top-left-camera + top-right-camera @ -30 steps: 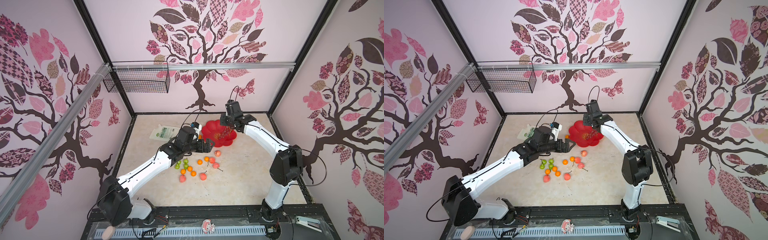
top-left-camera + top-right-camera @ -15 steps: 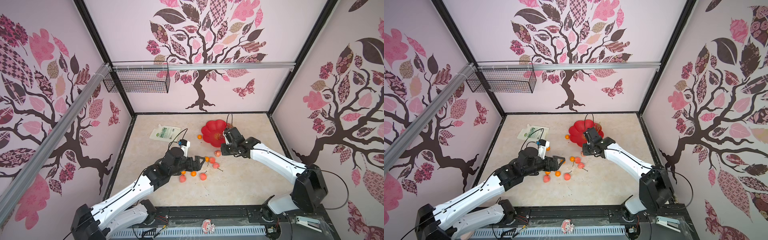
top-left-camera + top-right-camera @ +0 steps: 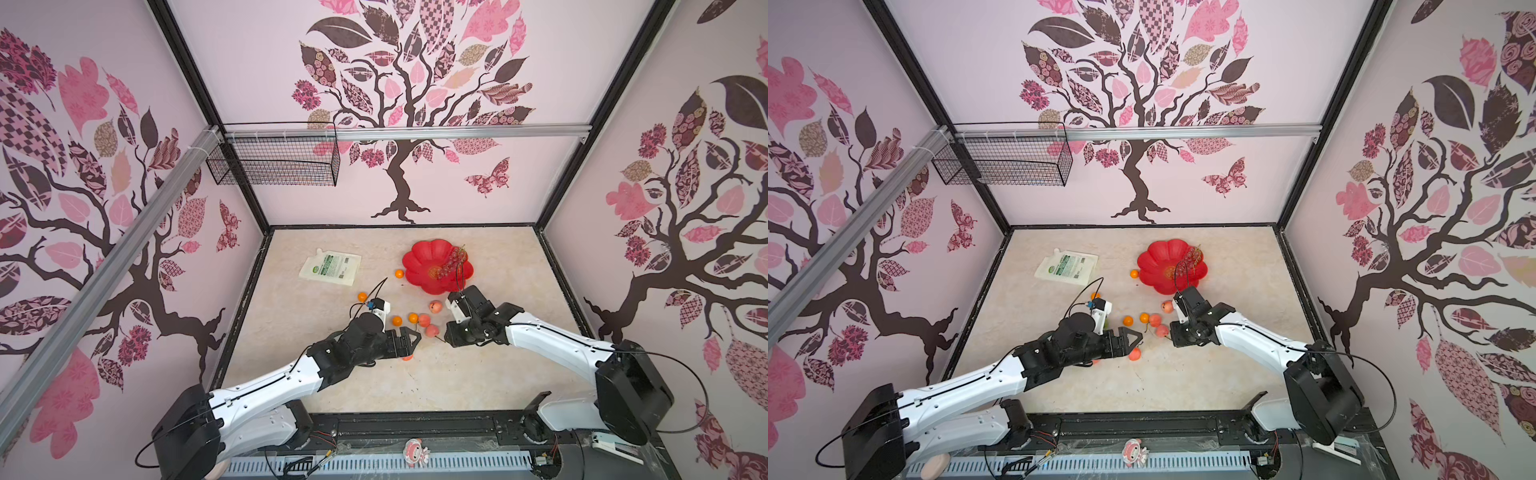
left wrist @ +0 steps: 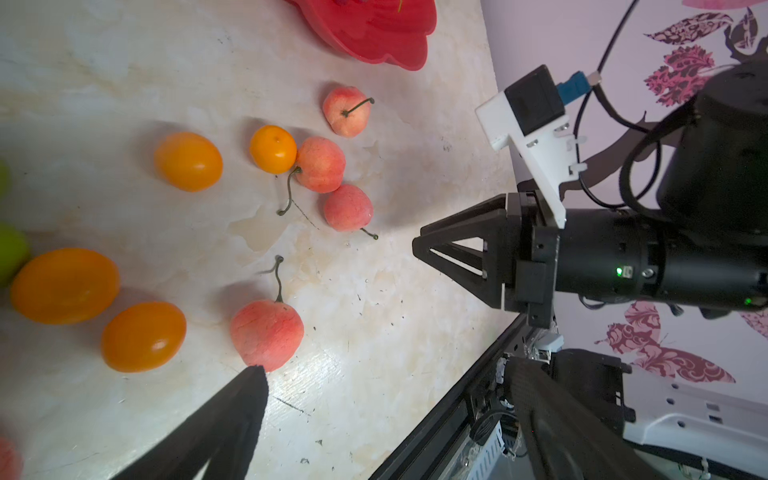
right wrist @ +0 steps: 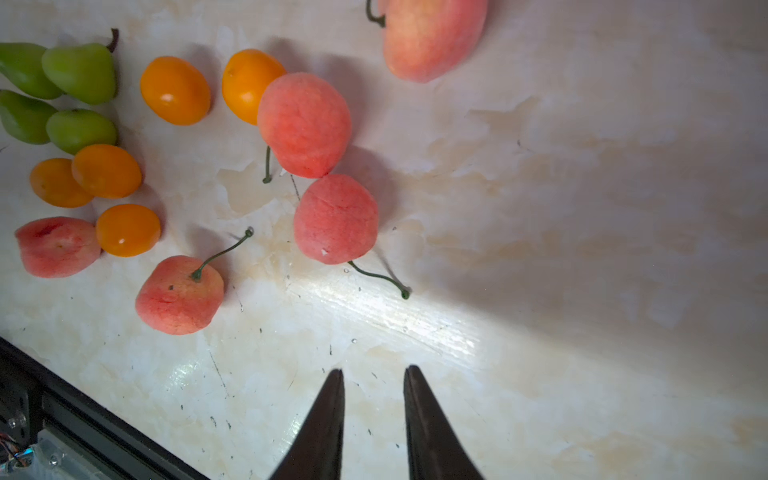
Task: Place and organize the fake fruits in the fruit bowl
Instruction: 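Move the right gripper over the pink peaches while left arm reaches nearer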
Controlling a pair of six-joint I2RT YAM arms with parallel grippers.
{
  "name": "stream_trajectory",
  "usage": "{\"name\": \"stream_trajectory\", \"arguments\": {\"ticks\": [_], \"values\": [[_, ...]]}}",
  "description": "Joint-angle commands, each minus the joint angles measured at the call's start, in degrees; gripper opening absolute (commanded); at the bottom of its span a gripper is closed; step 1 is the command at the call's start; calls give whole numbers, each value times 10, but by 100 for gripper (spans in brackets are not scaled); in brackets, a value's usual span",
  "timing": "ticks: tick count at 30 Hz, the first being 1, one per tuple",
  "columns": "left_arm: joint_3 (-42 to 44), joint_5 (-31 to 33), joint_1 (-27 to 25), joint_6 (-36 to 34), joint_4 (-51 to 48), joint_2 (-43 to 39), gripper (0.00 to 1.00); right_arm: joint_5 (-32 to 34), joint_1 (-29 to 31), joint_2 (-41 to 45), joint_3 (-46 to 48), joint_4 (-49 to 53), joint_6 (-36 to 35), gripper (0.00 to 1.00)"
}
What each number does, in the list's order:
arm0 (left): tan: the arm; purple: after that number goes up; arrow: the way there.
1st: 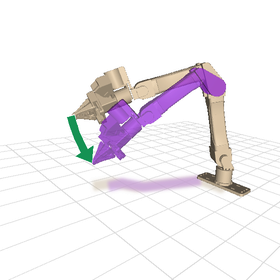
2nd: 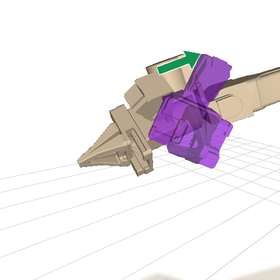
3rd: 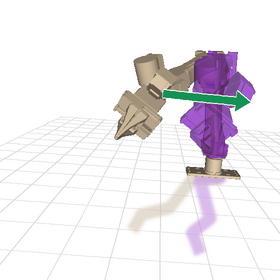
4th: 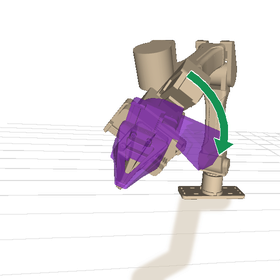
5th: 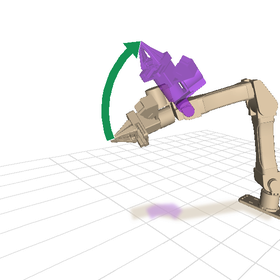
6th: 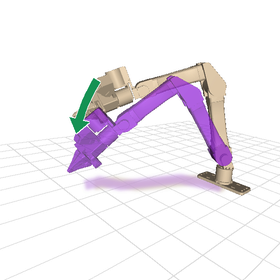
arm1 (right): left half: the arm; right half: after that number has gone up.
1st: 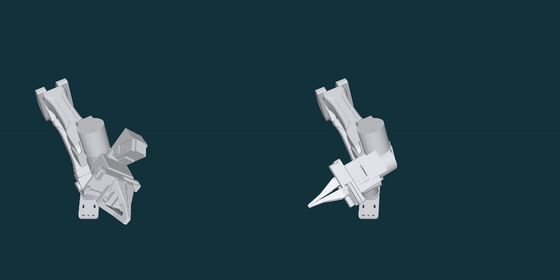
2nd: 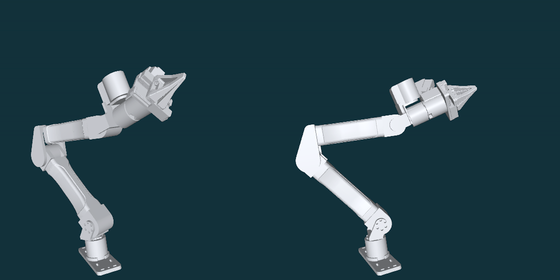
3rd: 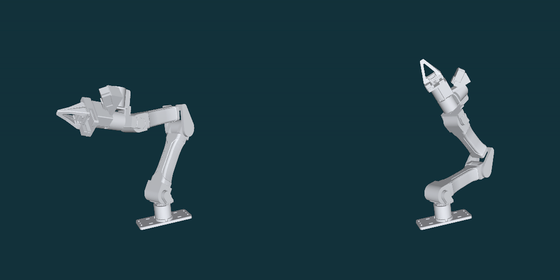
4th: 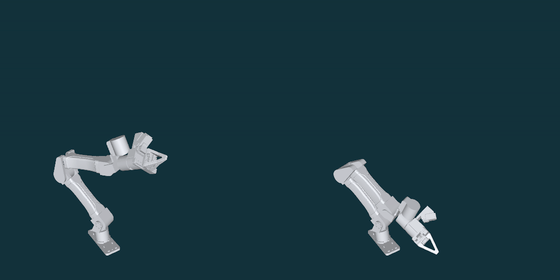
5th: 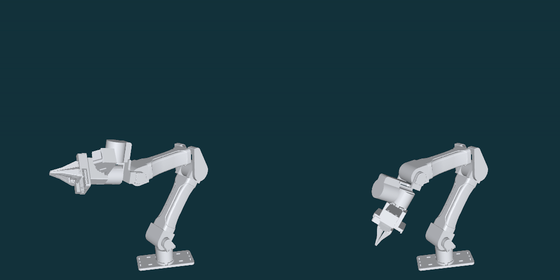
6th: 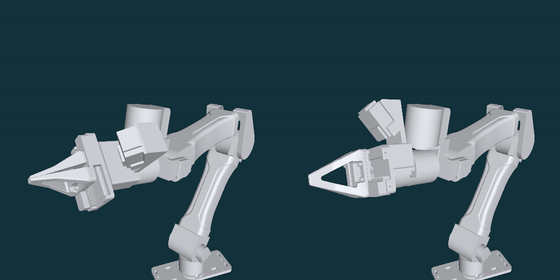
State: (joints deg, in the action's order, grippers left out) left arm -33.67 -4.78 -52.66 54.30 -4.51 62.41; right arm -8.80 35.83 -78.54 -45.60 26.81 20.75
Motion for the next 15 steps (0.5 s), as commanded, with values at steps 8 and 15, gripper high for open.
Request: {"name": "stream_trajectory", "arguments": {"ticks": [8,15], "values": [[18,18,18,27,26,10,97,-11,13,-58,-20,-21,-41,29],[22,7,24,26,16,16,97,-18,13,-82,-21,-46,-49,32]]}}
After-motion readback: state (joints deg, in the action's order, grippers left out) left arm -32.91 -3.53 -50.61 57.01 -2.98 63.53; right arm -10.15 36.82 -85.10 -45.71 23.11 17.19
